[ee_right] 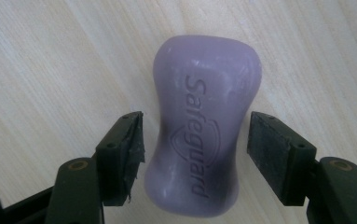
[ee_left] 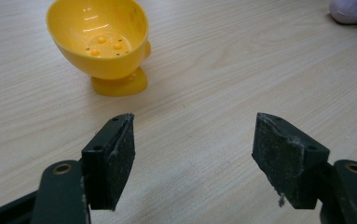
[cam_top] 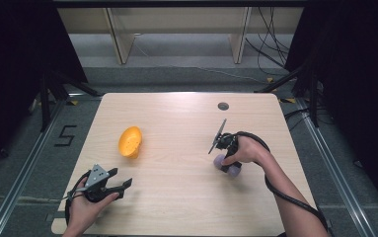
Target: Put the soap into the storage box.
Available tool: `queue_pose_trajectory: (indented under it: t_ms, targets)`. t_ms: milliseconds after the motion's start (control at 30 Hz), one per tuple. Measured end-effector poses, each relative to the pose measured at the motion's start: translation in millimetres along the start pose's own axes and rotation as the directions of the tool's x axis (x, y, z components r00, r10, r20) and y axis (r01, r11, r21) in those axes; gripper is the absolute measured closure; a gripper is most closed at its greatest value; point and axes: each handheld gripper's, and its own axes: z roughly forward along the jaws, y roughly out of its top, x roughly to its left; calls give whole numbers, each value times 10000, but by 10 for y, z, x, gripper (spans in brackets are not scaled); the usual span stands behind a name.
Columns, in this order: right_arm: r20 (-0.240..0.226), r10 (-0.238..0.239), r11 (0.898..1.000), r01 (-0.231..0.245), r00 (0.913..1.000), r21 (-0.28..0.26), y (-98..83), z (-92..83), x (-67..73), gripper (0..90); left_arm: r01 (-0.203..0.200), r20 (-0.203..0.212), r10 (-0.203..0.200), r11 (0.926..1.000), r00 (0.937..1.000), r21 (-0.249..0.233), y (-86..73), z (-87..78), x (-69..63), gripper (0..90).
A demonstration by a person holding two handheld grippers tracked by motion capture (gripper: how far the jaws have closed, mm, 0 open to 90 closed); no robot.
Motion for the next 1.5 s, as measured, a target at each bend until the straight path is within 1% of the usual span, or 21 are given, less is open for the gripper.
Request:
queue_pose_trajectory:
  t_ms: [100, 200, 267, 433, 467, 667, 833, 1000, 1033, 1067, 1133, 1200, 1233, 1267, 1300, 1333, 1367, 1400, 1433, 1467, 1500]
  targets:
    - [10, -408, 9991, 408, 9992, 71, 27, 47, -15, 378, -8, 16, 8, 10000, 10000, 3, 0, 1, 0, 292]
    - [68, -361, 9993, 360, 9993, 138, 36, 61, -8, 385, -250, 7, 250, 9997, 9997, 62, 5, -5, 12, 292]
    - [93, -538, 9984, 536, 9985, 183, 41, 71, -14, 395, -174, -4, 174, 9998, 9998, 65, 3, -4, 6, 292]
    - [87, -503, 9980, 499, 9987, 383, 49, 103, 4, 425, -67, 28, 66, 10000, 10000, 55, 1, 4, -4, 292]
    - [101, -753, 9967, 750, 9971, 297, 48, 117, -14, 431, -84, 29, 84, 9999, 10000, 61, 1, 3, -3, 292]
    - [34, -753, 9966, 752, 9972, 323, 56, 130, -9, 473, -149, 45, 149, 9999, 9999, 82, 2, 2, 1, 293]
    - [326, -790, 9964, 779, 9963, 329, 45, 120, 16, 497, -63, 45, 63, 10000, 10000, 53, 1, 3, -4, 295]
    - [364, -637, 9977, 644, 9973, -193, -33, 107, 25, 498, -250, -46, 250, 9997, 9997, 72, 7, -12, 5, 295]
    - [366, -731, 9963, 746, 9967, -432, -66, 107, 13, 499, -142, -43, 143, 9999, 9999, 68, 5, -11, 0, 296]
    - [339, -534, 9972, 551, 9980, -496, -87, 94, 31, 498, -74, -54, 74, 10000, 10000, 48, 3, -12, -3, 296]
    - [-54, -242, 9910, 233, 9997, -1316, -178, 83, 33, 499, -52, 14, 52, 10000, 10000, 21, 2, -9, 2, 297]
    - [-615, 29, 9762, -162, 9981, -2162, -260, 52, 17, 499, -72, 6, 72, 10000, 10000, 17, 4, -7, 0, 298]
    - [-896, 520, 9604, -744, 9946, -2684, -317, 26, 8, 499, -104, -2, 104, 9999, 9999, 7, 5, -7, -1, 298]
    - [-1370, 1089, 9404, -1467, 9846, -3068, -363, -4, 13, 499, -222, 4, 222, 9998, 9998, 15, 8, -11, 2, 299]
    - [-1722, 1235, 9220, -1772, 9773, -3441, -402, -19, -4, 500, -211, -1, 211, 9998, 9998, -36, 8, -10, -3, 300]
    - [-2535, 1773, 8765, -2697, 9510, -3987, -463, -46, -12, 499, -206, 1, 206, 9998, 9998, -42, 9, -11, -5, 301]
    - [-2967, 2064, 8280, -3280, 9324, -4549, -508, -53, -4, 500, -111, 16, 111, 9999, 9999, -57, 7, -8, -10, 302]
    - [-3934, 2226, 7149, -4237, 8920, -5563, -608, -78, 26, 500, -95, 10, 95, 9999, 10000, -56, 7, -6, -10, 303]
    - [-3934, 2226, 7149, -4237, 8920, -5563, -608, -78, 26, 500, -87, 9, 87, 9999, 10000, -64, 7, -6, -11, 303]
    - [-4607, 2119, 6564, -4748, 8619, -5863, -654, -93, 72, 500, -88, 8, 88, 9999, 10000, -66, 8, -5, -11, 304]
    - [-5343, 1451, 5720, -5113, 8327, -6414, -718, -83, 98, 500, -95, 9, 95, 9999, 10000, -61, 9, -5, -12, 304]
